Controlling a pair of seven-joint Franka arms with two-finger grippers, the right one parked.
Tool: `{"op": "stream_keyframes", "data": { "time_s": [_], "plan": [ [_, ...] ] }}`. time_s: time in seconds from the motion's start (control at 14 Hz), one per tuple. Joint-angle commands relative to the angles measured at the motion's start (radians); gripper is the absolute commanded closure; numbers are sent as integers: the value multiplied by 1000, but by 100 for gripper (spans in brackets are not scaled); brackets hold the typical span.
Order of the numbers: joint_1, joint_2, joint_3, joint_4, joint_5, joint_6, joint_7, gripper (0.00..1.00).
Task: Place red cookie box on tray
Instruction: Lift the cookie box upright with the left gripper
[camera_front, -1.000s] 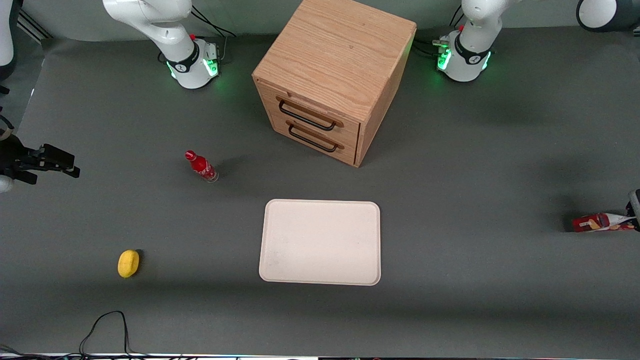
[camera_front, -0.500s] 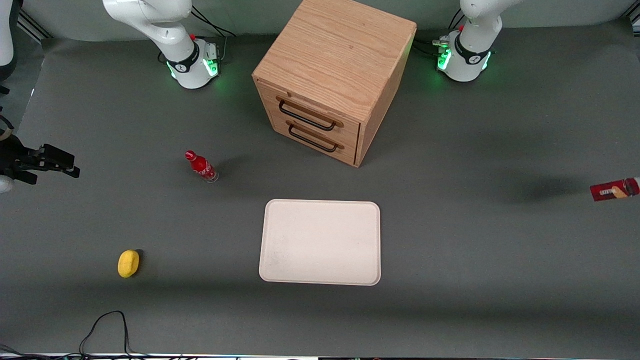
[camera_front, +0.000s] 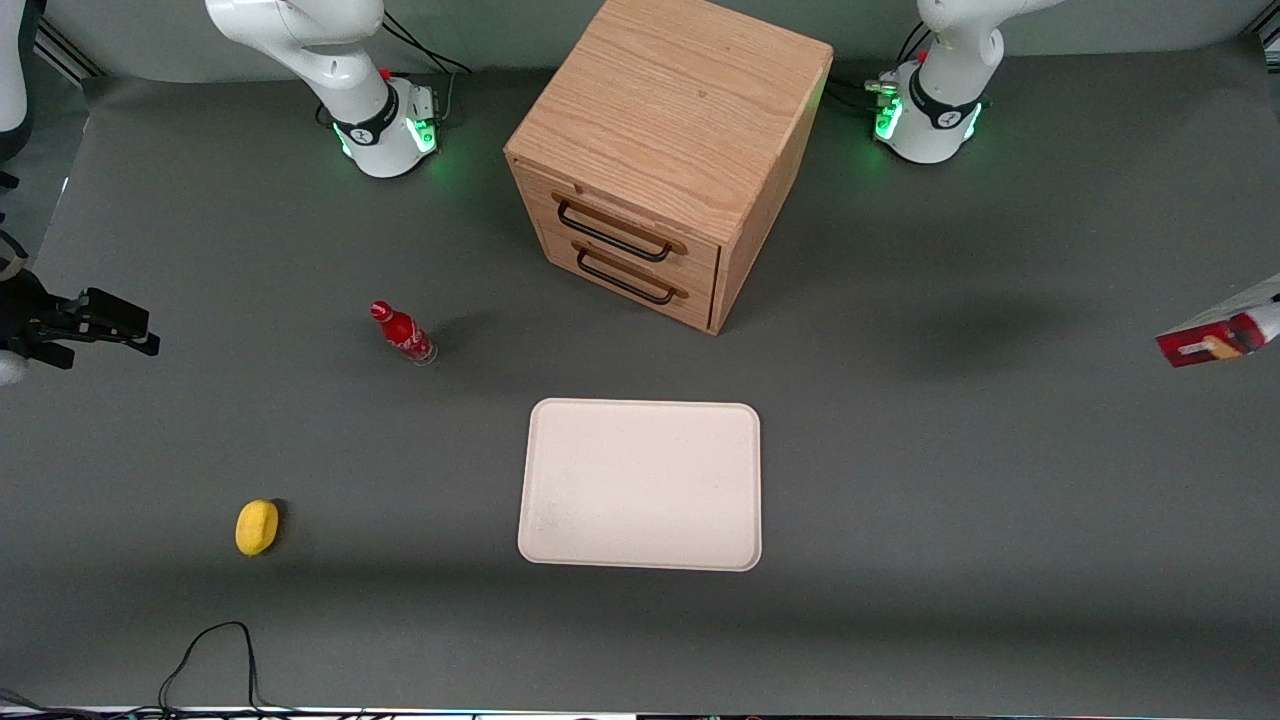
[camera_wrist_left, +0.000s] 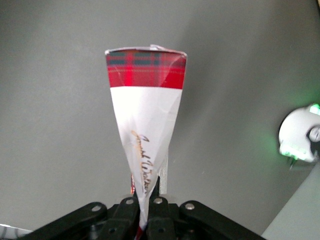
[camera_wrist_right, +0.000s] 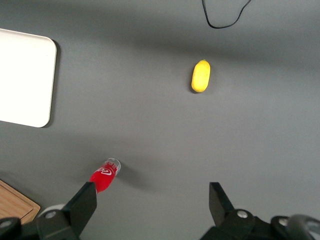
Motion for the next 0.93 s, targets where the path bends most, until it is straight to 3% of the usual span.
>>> {"op": "stream_keyframes", "data": {
  "time_s": [0.0, 0.21, 0.43, 0.64, 0.86],
  "plan": [
    [-139, -5, -14, 9, -20, -16, -295, 100],
    [-260, 45, -61, 45, -71, 4, -661, 100],
    [-358, 168, -106, 156, -75, 65, -958, 100],
    [-484, 306, -123, 242, -75, 196, -1297, 100],
    [-581, 492, -123, 415, -74, 260, -1507, 100]
  ]
}}
